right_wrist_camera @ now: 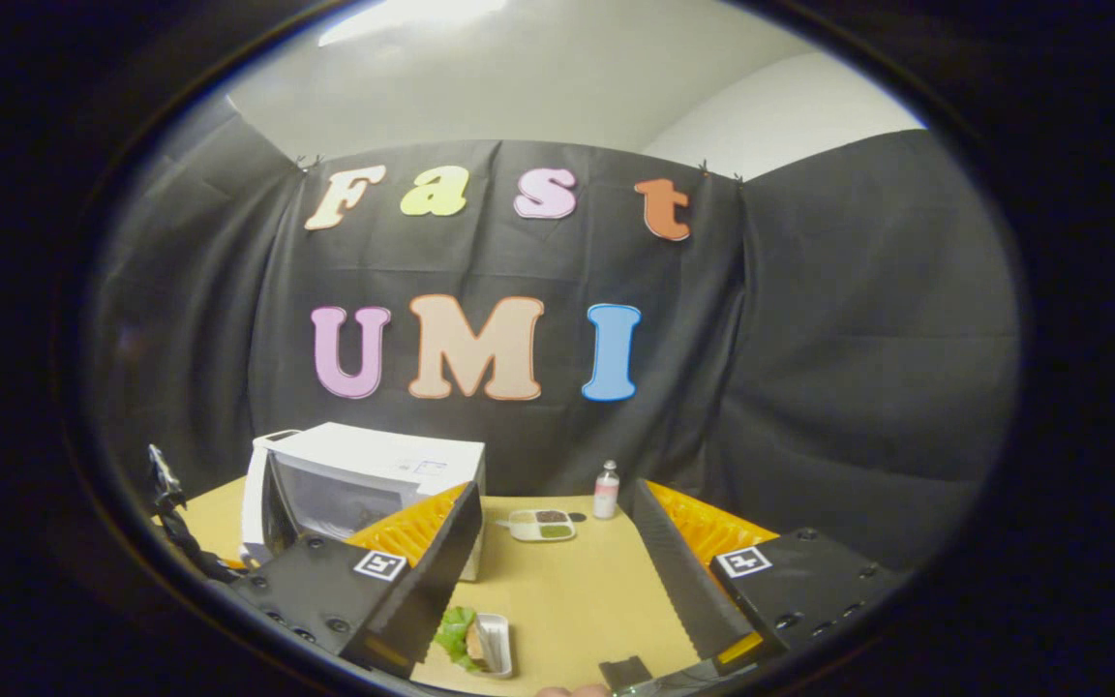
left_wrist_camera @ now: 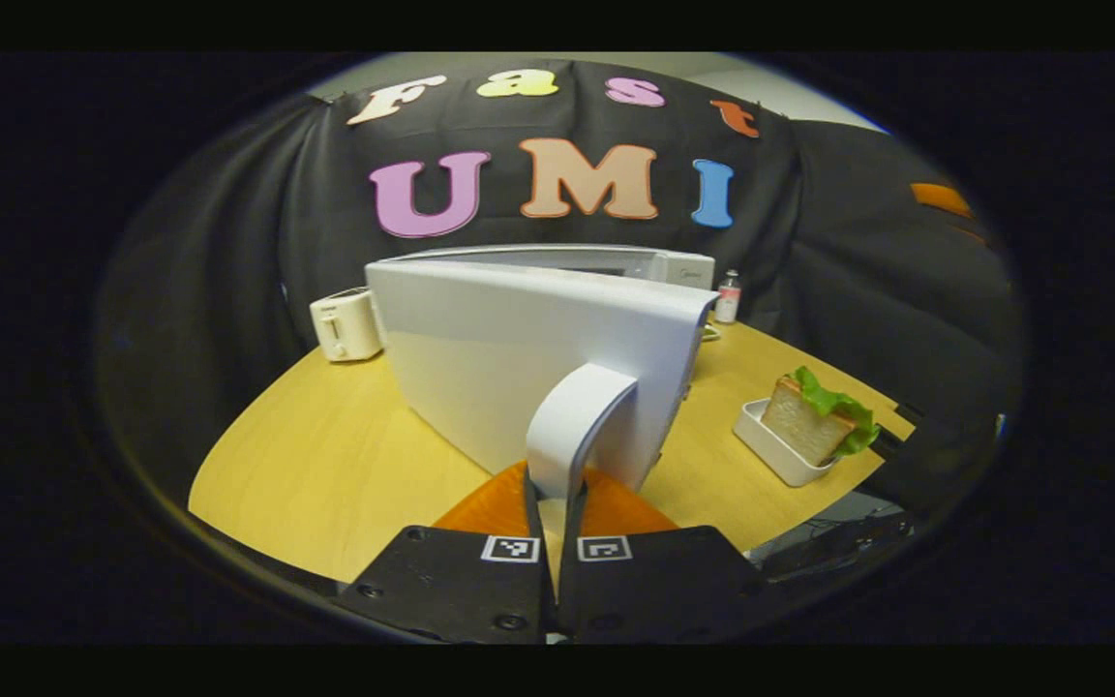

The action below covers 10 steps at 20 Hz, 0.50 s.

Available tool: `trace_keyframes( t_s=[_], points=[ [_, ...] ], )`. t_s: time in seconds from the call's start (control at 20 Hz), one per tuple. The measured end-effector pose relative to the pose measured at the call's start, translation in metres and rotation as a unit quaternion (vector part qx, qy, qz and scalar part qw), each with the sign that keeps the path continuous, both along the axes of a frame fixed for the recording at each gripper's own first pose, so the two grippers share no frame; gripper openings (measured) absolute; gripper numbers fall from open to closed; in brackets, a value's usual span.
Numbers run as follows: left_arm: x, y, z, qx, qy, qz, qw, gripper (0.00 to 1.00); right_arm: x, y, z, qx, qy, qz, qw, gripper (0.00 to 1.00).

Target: Open the microwave oven with the left hand, put the food in, and close the microwave oven.

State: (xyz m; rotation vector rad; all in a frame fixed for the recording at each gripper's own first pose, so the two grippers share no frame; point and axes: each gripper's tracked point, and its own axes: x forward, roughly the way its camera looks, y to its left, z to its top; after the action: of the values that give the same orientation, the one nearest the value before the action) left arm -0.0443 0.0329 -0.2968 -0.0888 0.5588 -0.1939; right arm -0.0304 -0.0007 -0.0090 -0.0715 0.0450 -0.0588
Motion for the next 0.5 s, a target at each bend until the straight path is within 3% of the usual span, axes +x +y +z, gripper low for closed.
trace_keyframes(
  t_s=[0.35,0.5],
  points=[
    [-0.024,0.084,-0.01,0.029,0.008,0.061,0.998,0.0,0.002,0.044,-0.011,-0.012,-0.001,0.015,1.0,0.96],
    [-0.028,0.097,-0.011,0.004,0.022,0.066,0.998,0.03,0.001,0.064,-0.016,-0.021,0.003,0.023,1.0,0.96]
  ],
)
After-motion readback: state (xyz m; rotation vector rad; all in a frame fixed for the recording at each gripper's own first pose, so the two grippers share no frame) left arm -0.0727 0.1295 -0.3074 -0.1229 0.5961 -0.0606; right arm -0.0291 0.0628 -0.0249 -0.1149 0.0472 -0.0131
